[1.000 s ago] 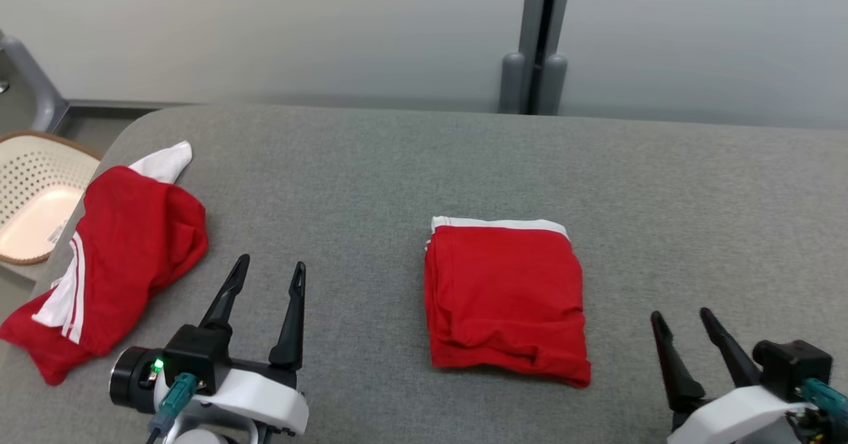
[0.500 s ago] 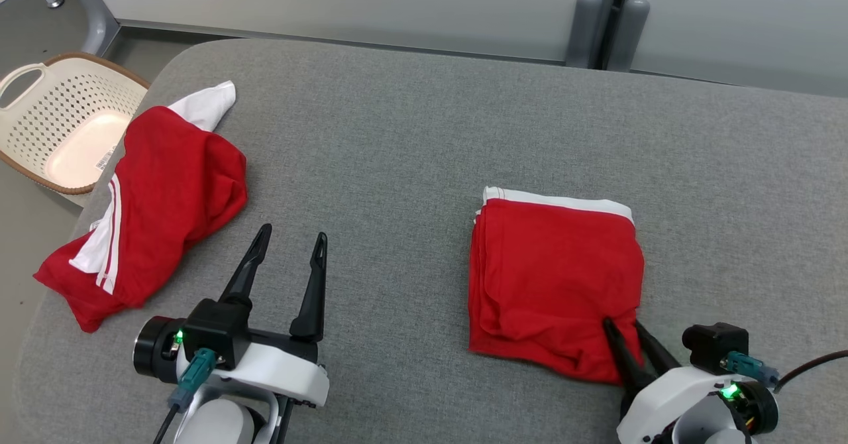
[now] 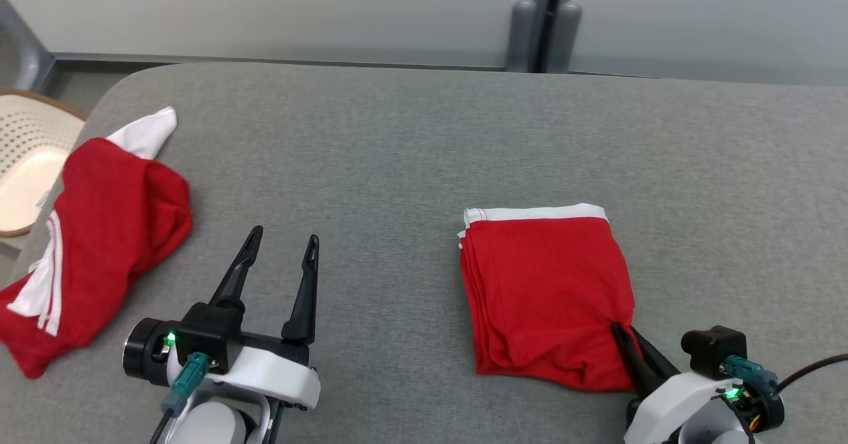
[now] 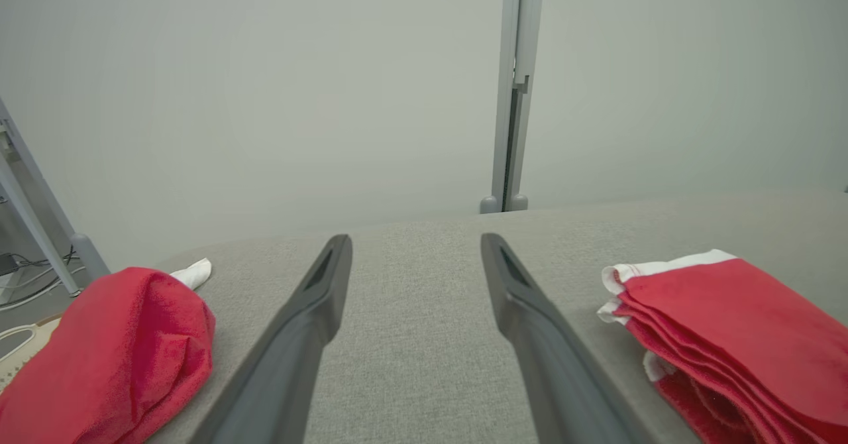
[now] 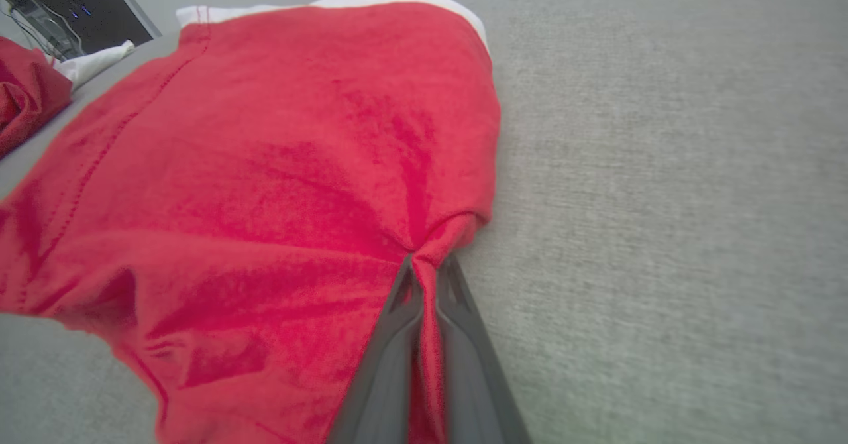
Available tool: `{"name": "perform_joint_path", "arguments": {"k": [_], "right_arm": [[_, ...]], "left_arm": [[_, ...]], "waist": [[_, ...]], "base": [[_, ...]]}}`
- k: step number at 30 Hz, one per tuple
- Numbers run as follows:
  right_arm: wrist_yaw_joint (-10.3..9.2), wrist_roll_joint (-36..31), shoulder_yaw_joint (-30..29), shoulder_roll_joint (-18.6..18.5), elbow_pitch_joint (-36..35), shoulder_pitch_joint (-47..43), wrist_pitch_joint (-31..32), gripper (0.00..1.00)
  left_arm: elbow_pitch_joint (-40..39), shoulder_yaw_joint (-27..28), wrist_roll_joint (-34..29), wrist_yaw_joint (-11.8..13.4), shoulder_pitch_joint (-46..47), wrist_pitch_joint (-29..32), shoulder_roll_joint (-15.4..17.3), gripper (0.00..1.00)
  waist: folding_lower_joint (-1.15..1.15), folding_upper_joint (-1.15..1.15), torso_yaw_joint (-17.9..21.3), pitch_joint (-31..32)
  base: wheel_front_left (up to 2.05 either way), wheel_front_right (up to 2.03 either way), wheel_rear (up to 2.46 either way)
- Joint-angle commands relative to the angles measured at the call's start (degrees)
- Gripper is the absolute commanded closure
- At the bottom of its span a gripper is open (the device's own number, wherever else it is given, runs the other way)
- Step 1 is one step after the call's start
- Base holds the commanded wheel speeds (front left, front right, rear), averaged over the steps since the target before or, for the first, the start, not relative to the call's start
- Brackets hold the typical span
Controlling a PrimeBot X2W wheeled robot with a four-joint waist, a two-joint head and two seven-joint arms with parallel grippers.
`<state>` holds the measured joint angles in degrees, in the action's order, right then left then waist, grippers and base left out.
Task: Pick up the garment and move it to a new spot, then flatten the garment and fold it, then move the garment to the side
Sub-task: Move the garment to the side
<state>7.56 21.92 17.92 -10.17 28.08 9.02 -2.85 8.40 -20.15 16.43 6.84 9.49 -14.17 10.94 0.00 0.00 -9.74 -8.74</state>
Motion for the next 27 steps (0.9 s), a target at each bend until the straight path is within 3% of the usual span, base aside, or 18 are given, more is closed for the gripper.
{"name": "perform_joint_path", "arguments": {"k": [1,7,13,19,27], "right_arm": [[-0.14,0.3,0.2,-0.6,0.1,-0.1,0.0,1.00],[-0.13,1.4,2.3,-2.9,-0.3,1.4,0.0,1.00],[-0.13,2.5,5.5,-5.3,0.5,6.0,-0.1,1.00],[-0.13,4.8,6.0,-10.3,3.5,14.6,-1.1,1.00],[-0.13,8.1,-2.4,-19.2,11.1,24.7,-4.6,1.00]], "left_arm": [[-0.2,0.2,-0.3,0.3,-0.4,-0.1,0.4,0.00],[-1.9,-0.2,-0.6,0.2,0.5,1.2,1.5,0.00],[-3.7,-0.8,-0.9,-0.1,2.5,2.0,1.8,0.00],[-6.7,-1.6,-1.8,-0.7,6.1,3.1,2.2,0.00],[-11.3,-3.8,-4.4,-2.8,13.8,5.4,3.4,0.00]], "waist": [[0.00,0.00,2.9,0.3],[0.00,0.00,12.0,-0.7],[0.00,0.00,18.1,-2.9],[0.00,0.00,22.0,-8.3],[0.00,0.00,22.4,-18.2]], "base": [[0.00,0.00,0.00],[0.00,0.00,0.00],[0.00,0.00,0.00],[0.00,0.00,0.00],[0.00,0.00,0.00]]}}
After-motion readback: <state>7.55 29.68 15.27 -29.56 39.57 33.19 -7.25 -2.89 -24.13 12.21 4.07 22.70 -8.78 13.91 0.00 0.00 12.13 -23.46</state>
